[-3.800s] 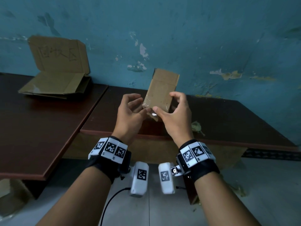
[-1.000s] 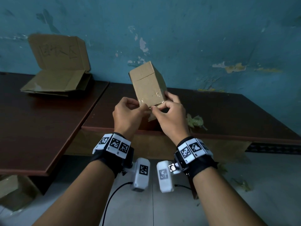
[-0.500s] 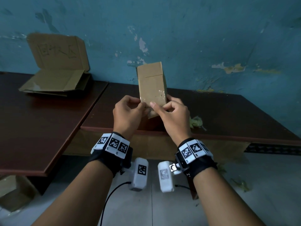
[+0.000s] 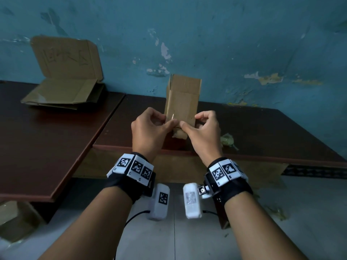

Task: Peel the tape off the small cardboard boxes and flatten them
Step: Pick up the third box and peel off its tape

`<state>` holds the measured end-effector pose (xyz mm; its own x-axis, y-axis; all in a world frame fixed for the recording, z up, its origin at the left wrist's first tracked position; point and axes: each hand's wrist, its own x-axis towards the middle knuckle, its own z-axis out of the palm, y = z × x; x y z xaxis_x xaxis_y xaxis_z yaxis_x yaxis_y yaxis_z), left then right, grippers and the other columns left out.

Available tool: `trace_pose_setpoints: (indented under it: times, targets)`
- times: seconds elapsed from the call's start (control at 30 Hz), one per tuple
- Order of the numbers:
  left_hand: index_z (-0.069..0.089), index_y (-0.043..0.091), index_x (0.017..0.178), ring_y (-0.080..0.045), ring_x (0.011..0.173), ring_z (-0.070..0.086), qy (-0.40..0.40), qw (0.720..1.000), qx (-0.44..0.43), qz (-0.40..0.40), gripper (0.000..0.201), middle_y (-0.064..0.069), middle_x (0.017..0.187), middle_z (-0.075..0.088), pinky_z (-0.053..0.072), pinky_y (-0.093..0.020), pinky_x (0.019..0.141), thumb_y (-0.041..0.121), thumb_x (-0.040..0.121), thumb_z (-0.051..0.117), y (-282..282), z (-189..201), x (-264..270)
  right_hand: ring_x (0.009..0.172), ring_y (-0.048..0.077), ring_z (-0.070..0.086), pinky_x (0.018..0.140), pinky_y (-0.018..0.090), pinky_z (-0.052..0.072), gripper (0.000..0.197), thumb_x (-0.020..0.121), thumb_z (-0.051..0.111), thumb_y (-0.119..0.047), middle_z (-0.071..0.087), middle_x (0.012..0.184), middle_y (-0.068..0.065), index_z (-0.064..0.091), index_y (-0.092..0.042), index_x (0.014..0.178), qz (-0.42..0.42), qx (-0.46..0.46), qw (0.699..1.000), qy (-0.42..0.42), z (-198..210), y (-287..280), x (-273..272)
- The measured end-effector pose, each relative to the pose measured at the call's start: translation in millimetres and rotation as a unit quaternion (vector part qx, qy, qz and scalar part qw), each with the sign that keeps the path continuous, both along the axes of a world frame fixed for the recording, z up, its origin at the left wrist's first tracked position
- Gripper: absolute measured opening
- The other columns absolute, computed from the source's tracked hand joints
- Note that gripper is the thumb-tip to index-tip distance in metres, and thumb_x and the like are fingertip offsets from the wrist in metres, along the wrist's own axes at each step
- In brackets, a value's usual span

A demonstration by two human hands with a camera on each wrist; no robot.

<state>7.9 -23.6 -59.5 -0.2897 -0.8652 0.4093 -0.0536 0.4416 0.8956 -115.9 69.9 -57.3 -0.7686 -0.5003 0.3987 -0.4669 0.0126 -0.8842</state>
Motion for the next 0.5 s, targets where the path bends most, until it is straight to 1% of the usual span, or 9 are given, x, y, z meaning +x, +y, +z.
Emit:
trace_pose_setpoints:
  times: [0.03, 0.07, 0.13, 0.17, 0.2, 0.23, 0.37, 0.43, 0.5]
  targets:
    - [0.073, 0.019, 0.09, -0.004, 0.079, 0.073, -0.003, 1.0, -0.003, -0.002, 0.028, 0.007, 0.084, 0.076, 0.063, -0.029, 0.076, 0.036, 0.081, 0.094, -1.1, -1.3, 0.2, 0.099, 0.016, 0.071, 0.079, 0.036, 0.063, 0.053, 0.078, 0.093, -0.028, 0.065, 0.109, -0.004, 0.051, -0.023, 0.111, -0.001, 0.002, 1.0, -0.003, -0.6, -0.7, -0.2]
    - [0.073, 0.019, 0.09, -0.006, 0.08, 0.074, -0.004, 1.0, -0.005, -0.006, 0.025, 0.006, 0.085, 0.076, 0.064, -0.034, 0.078, 0.032, 0.084, 0.092, -1.6, -1.4, 0.4, 0.1, 0.013, 0.07, 0.079, 0.031, 0.062, 0.056, 0.079, 0.093, -0.029, 0.065, 0.111, -0.004, 0.05, -0.023, 0.115, -0.002, 0.002, 1.0, -0.01, -0.3, -0.6, -0.3]
    - [0.072, 0.018, 0.091, -0.007, 0.081, 0.074, -0.007, 1.0, -0.015, -0.012, 0.016, 0.006, 0.086, 0.077, 0.065, -0.038, 0.079, 0.026, 0.09, 0.087, -2.2, -1.8, 1.0, 0.097, 0.002, 0.067, 0.072, 0.015, 0.055, 0.06, 0.082, 0.091, -0.034, 0.063, 0.113, -0.006, 0.048, -0.021, 0.122, 0.001, -0.002, 1.0, -0.027, 2.6, 1.1, 0.7]
    - [0.072, 0.018, 0.09, -0.008, 0.081, 0.075, -0.006, 1.0, -0.017, -0.015, 0.013, 0.005, 0.086, 0.077, 0.065, -0.04, 0.08, 0.023, 0.092, 0.084, -2.5, -2.0, 0.9, 0.095, -0.001, 0.065, 0.069, 0.012, 0.053, 0.062, 0.083, 0.091, -0.037, 0.063, 0.113, -0.008, 0.048, -0.021, 0.125, 0.003, -0.002, 0.999, -0.032, 3.8, 2.0, 0.8]
    - [0.072, 0.018, 0.091, -0.009, 0.082, 0.075, -0.008, 1.0, -0.017, -0.018, 0.011, 0.005, 0.087, 0.077, 0.065, -0.04, 0.08, 0.021, 0.094, 0.082, -2.5, -2.2, 0.9, 0.094, -0.002, 0.065, 0.07, 0.013, 0.051, 0.063, 0.083, 0.09, -0.04, 0.063, 0.113, -0.008, 0.048, -0.021, 0.126, 0.001, -0.001, 0.999, -0.032, 4.5, 2.7, 1.2]
    - [0.072, 0.018, 0.091, -0.009, 0.083, 0.075, -0.012, 1.0, -0.02, -0.019, 0.009, 0.005, 0.087, 0.076, 0.065, -0.041, 0.081, 0.02, 0.095, 0.08, -3.0, -2.8, 0.9, 0.095, -0.001, 0.065, 0.073, 0.016, 0.052, 0.064, 0.083, 0.09, -0.042, 0.063, 0.114, -0.008, 0.049, -0.02, 0.128, -0.004, 0.003, 1.0, -0.029, 4.1, 2.5, 1.2]
    - [0.074, 0.017, 0.093, -0.009, 0.085, 0.075, -0.015, 0.999, -0.028, -0.021, 0.005, 0.007, 0.09, 0.076, 0.066, -0.042, 0.08, 0.017, 0.098, 0.076, -3.9, -4.5, -0.5, 0.101, 0.014, 0.069, 0.084, 0.035, 0.06, 0.066, 0.081, 0.091, -0.042, 0.066, 0.117, -0.002, 0.051, -0.021, 0.129, -0.03, 0.022, 0.999, -0.014, 0.4, -1.2, -1.5]
    - [0.074, 0.016, 0.093, -0.007, 0.087, 0.075, -0.009, 0.999, -0.035, -0.022, 0.006, 0.008, 0.092, 0.076, 0.066, -0.042, 0.08, 0.013, 0.098, 0.075, -3.4, -5.0, -1.8, 0.102, 0.015, 0.069, 0.085, 0.038, 0.061, 0.067, 0.08, 0.091, -0.042, 0.067, 0.118, -0.001, 0.051, -0.022, 0.13, -0.036, 0.029, 0.999, -0.011, 0.2, -1.9, -3.0]
    - [0.075, 0.016, 0.095, -0.006, 0.088, 0.075, -0.007, 0.999, -0.031, -0.024, 0.006, 0.008, 0.093, 0.077, 0.067, -0.041, 0.079, 0.012, 0.098, 0.073, -3.3, -6.1, -2.8, 0.102, 0.015, 0.069, 0.082, 0.034, 0.059, 0.067, 0.08, 0.091, -0.042, 0.067, 0.119, -0.001, 0.051, -0.023, 0.131, -0.04, 0.034, 0.999, -0.013, 0.5, -1.7, -4.0]
